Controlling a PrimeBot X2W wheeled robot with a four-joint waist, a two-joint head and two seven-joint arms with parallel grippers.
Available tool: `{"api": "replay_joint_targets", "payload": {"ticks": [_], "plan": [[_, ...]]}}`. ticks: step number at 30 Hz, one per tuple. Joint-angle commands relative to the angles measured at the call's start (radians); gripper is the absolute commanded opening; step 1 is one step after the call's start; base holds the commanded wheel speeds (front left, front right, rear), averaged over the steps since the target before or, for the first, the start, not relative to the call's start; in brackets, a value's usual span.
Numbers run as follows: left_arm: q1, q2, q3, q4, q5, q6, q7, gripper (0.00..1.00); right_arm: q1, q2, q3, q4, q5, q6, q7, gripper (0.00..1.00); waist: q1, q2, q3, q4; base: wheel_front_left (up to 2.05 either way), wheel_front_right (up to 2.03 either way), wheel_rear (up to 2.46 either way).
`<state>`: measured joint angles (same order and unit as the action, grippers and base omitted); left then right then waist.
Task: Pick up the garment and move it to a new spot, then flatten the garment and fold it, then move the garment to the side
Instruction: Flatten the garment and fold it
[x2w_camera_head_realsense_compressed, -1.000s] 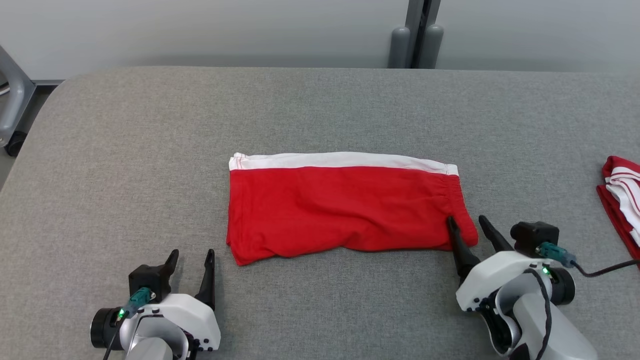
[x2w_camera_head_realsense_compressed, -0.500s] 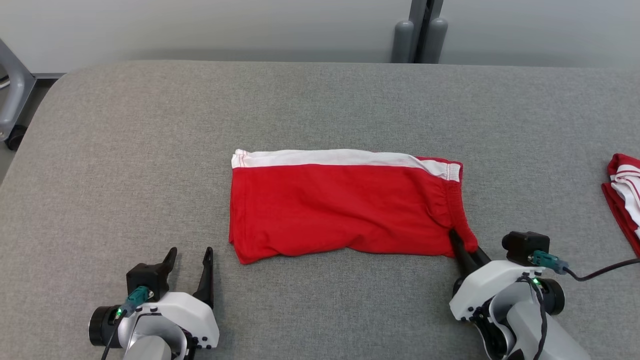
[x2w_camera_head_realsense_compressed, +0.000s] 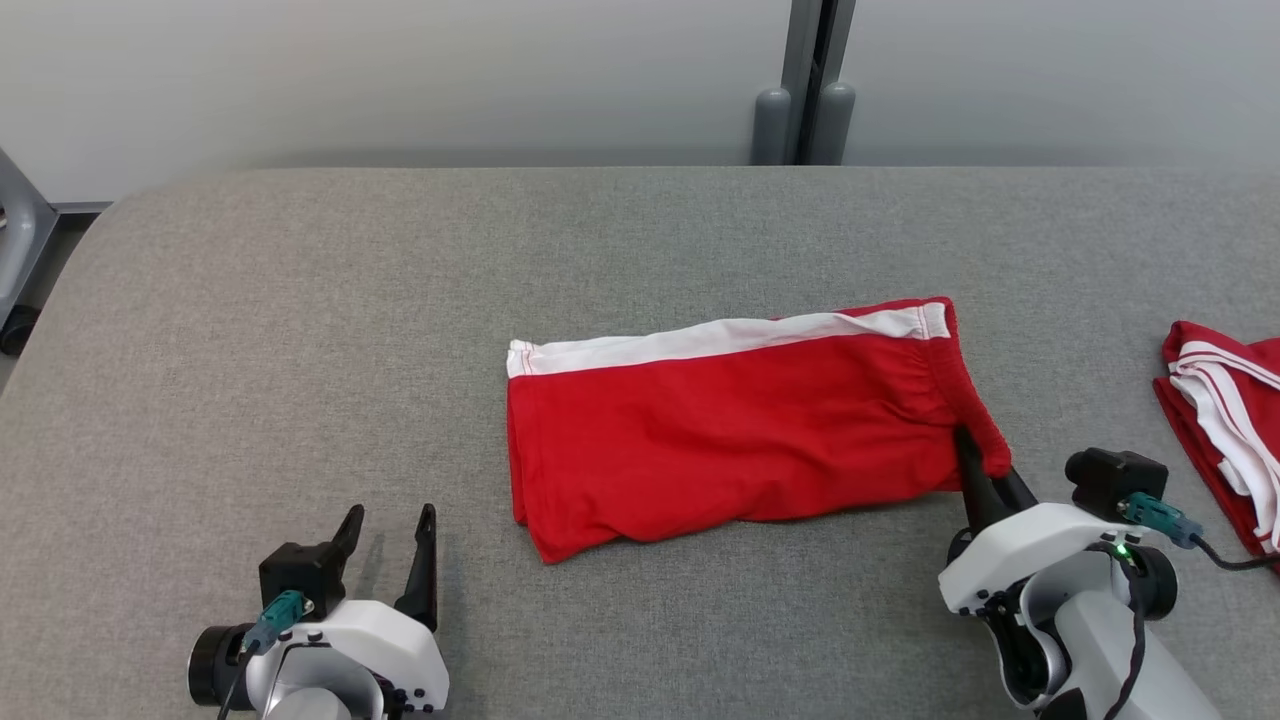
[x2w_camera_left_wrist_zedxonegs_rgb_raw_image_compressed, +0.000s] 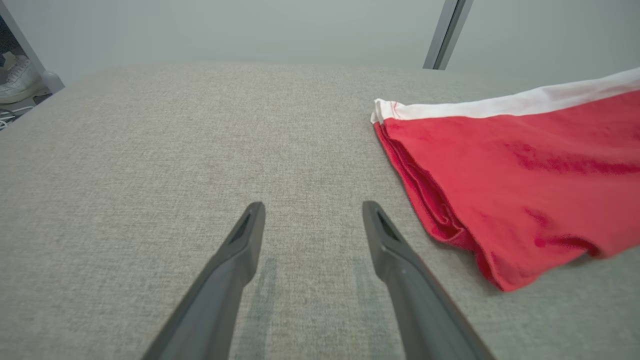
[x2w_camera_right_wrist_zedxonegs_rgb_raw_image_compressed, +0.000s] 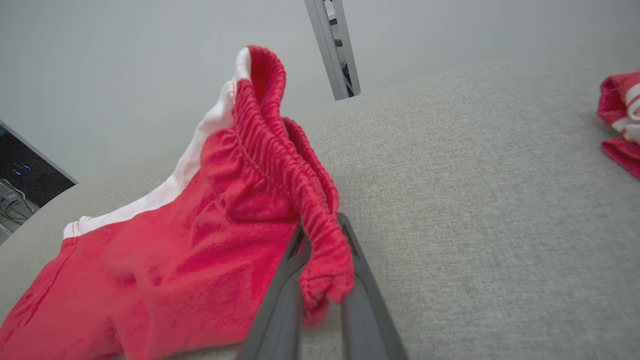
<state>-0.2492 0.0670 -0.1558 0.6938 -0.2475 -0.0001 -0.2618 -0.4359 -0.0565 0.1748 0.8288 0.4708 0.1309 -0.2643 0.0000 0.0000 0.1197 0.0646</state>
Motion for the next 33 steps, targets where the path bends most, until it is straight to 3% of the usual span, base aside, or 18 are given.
{"api": "replay_joint_targets", "payload": {"ticks": [1, 11, 22, 23, 24, 25, 29, 33], "plan": [[0.013, 0.000, 0.004, -0.005, 0.005, -0.005, -0.004, 1.00, 0.003, -0.002, 0.016, -0.017, -0.005, 0.000, 0.000, 0.00, 0.0000, 0.0000, -0.008, -0.002, 0.00, 0.00, 0.00], [0.028, -0.013, -0.018, 0.007, 0.003, -0.019, -0.004, 1.00, -0.059, 0.002, 0.253, -0.133, 0.052, 0.000, 0.015, 0.00, 0.0000, 0.0000, -0.032, 0.083, 0.00, 0.00, 0.00], [0.037, -0.014, -0.105, 0.010, -0.053, -0.009, -0.004, 1.00, -0.129, 0.002, 0.450, -0.057, 0.085, 0.000, 0.057, 0.00, 0.0000, 0.0000, -0.044, 0.266, 0.00, 0.00, 0.00], [0.037, -0.014, -0.113, 0.012, -0.058, -0.009, -0.004, 1.00, -0.135, 0.003, 0.466, -0.045, 0.092, 0.000, 0.056, 0.17, 0.0000, 0.0000, -0.044, 0.282, 0.00, 0.00, 0.00], [0.038, -0.014, -0.120, 0.011, -0.063, -0.007, -0.004, 1.00, -0.137, 0.003, 0.478, -0.040, 0.111, 0.000, 0.053, 0.47, 0.0000, 0.0000, -0.044, 0.294, 0.00, 0.00, 0.00], [0.038, -0.014, -0.127, 0.011, -0.064, -0.006, -0.004, 1.00, -0.137, 0.003, 0.497, -0.036, 0.131, 0.000, 0.053, 1.00, 0.0000, 0.0000, -0.044, 0.303, 0.00, 0.00, 0.00], [0.041, -0.014, -0.140, 0.005, -0.074, 0.006, -0.004, 1.00, -0.151, 0.001, 0.553, -0.030, 0.191, 0.000, 0.033, 1.00, 0.0000, 0.0000, -0.046, 0.315, 0.00, 0.00, 0.00], [0.044, -0.015, -0.134, -0.020, -0.074, 0.018, -0.004, 1.00, -0.165, -0.001, 0.546, 0.004, 0.178, 0.000, 0.005, 1.00, 0.0000, 0.0000, -0.051, 0.285, 0.00, 0.00, 0.00]]}}
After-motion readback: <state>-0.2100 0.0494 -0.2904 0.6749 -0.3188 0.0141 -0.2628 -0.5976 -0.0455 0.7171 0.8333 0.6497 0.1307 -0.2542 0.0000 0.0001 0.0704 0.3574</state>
